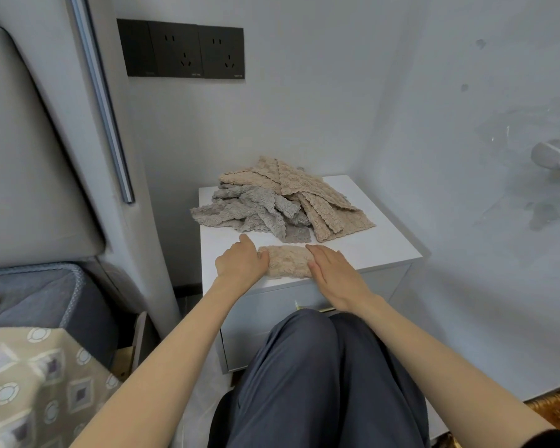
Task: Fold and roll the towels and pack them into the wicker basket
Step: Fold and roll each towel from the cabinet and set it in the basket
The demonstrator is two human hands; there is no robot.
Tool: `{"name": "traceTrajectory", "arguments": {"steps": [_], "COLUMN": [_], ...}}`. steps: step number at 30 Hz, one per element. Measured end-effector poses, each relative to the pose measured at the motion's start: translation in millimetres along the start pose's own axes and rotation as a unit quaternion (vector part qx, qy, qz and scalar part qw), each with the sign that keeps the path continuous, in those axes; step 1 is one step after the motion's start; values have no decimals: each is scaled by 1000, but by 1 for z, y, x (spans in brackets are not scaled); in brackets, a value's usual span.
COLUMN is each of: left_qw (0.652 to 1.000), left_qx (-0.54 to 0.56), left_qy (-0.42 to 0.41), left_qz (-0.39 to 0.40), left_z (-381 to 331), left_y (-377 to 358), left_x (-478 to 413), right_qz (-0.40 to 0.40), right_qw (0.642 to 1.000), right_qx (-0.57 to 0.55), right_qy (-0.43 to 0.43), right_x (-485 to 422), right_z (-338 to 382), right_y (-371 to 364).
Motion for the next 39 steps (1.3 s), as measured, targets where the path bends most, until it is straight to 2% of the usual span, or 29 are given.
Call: {"name": "traceTrajectory", "arguments": {"steps": [5, 10, 18, 21, 23, 28, 31, 35, 39], "left_qw": [999, 981, 917, 899, 892, 878, 867, 864, 857], "left_qx": [17, 151, 382, 422, 437, 459, 464, 443, 431], "left_qy": [29, 100, 85, 70, 50, -18, -54, -93, -118], "left_qz": [41, 70, 82, 87, 100, 135, 176, 221, 255], "left_z": [-10, -13, -19, -28, -39, -72, -99, -131, -162], "left_y": [-4, 0, 15, 23, 31, 42, 41, 30, 11], "left_x": [4, 1, 11, 16, 19, 29, 42, 63, 89], "right_qz": [19, 32, 58, 23, 4, 33, 25, 30, -3], "right_qw": [1000, 999, 993, 990, 991, 988, 971, 957, 929], "right_qx": [-10, -10, -85, -119, -115, -123, -198, -222, -272], "right_qy": [-13, -22, -57, -71, -74, -91, -133, -186, -250], "right_x": [-2, -5, -8, -4, 5, 35, 62, 99, 138], "right_z": [3, 5, 5, 2, -1, -12, -20, -36, -60], "right_y": [1, 2, 24, 40, 54, 89, 112, 132, 141]}}
Point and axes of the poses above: each hand's wrist, its own x-axis away from the middle knuckle, its own y-axis out of the back of the hand, z = x × y, the point moved 1 cm from there along -x, towards the middle knuckle, and after that the axes turned 13 degrees about -z, right-handed, at the moved point
